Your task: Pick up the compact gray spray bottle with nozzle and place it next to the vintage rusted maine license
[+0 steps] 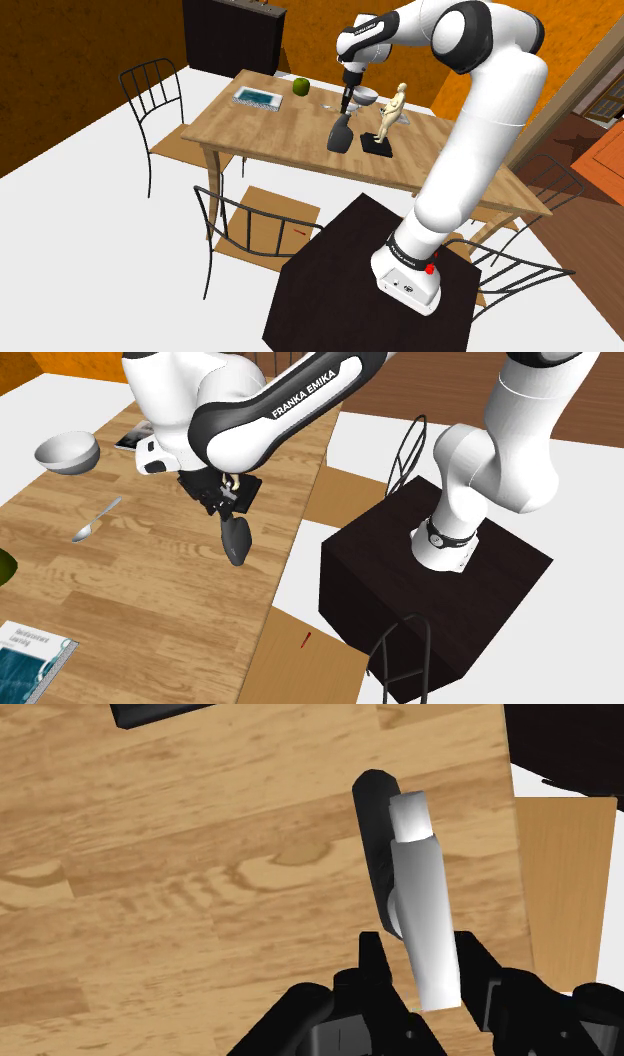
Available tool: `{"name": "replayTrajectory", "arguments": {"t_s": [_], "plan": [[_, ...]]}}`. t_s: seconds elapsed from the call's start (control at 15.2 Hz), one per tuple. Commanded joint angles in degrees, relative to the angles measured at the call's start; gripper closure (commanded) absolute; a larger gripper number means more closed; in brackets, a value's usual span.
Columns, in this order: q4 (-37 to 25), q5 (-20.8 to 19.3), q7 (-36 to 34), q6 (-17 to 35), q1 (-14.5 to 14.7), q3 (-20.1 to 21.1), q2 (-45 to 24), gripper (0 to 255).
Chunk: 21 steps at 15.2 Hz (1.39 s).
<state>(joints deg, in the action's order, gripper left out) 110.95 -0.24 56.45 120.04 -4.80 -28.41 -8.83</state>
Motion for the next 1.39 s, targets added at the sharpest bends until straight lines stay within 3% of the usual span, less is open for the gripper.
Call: {"name": "replayTrajectory", "arguments": {"t_s": [0.0,0.46,1.32], "plan": [[0.0,0.0,0.0,0.0,0.0,0.0,0.0,255],[0.01,0.0,0.0,0.01,0.0,0.0,0.0,255],[-6.94,-1.39,-0.46,-9.45,0.35,-0.17,2.83,255]]}}
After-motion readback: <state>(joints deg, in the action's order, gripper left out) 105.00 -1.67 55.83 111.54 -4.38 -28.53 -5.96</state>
